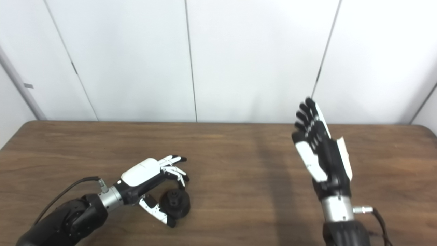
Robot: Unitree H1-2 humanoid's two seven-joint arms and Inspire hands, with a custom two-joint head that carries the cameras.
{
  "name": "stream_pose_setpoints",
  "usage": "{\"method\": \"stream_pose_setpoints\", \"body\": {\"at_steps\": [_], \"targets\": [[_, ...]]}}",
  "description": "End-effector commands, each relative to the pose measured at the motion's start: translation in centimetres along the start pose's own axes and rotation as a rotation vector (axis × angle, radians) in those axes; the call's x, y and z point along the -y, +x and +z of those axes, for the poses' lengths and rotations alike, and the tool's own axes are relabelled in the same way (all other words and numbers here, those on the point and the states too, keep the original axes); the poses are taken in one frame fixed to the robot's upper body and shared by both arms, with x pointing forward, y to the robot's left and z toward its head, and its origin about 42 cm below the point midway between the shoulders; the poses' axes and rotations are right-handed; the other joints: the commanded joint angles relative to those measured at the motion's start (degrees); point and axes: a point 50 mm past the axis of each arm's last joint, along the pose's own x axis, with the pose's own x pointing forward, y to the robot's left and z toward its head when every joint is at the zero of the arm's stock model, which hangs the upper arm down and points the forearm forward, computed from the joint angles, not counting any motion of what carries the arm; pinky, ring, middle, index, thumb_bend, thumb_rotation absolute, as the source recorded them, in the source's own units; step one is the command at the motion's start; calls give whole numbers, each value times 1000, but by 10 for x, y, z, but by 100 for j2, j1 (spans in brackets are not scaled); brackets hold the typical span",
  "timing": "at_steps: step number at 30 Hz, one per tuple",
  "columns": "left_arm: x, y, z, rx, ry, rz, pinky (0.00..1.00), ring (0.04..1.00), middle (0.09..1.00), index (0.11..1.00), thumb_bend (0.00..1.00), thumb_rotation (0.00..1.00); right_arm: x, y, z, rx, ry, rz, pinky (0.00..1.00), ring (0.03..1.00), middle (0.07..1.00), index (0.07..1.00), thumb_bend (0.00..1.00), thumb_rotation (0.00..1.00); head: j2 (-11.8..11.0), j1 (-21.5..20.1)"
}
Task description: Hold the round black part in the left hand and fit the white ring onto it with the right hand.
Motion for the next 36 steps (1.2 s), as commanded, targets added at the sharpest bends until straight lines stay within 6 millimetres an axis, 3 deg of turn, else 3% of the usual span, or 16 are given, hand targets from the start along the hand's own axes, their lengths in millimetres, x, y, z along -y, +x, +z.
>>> {"method": "stream_pose_setpoints", "body": {"at_steps": [1, 4, 17, 29, 33, 36], "targets": [[-7, 6, 8, 48, 23, 10, 1000, 982, 758, 481, 524, 63, 3, 11, 22, 95, -19, -11, 916, 926, 936, 955, 458, 726, 17, -49], [-4, 10, 14, 75, 30, 5, 1000, 980, 761, 481, 524, 60, 4, 13, 29, 120, -53, -13, 869, 902, 920, 945, 462, 739, 51, -168], [-2, 27, 21, 131, 70, 12, 1000, 971, 745, 479, 524, 60, 22, 9, 67, 183, -87, -18, 862, 918, 933, 951, 489, 751, 88, -586], [-4, 31, 18, 151, 77, 8, 1000, 967, 745, 480, 524, 61, 57, -13, 75, 137, -238, -57, 849, 900, 929, 924, 481, 706, 88, -966], [-5, 29, 17, 149, 73, 1, 1000, 968, 745, 480, 524, 60, 66, -18, 76, 105, -279, -85, 851, 902, 922, 902, 455, 616, 99, -1127], [-4, 27, 15, 146, 66, -6, 1000, 970, 743, 480, 524, 60, 71, -19, 77, 104, -372, -115, 797, 876, 909, 876, 431, 514, 123, -1234]]}}
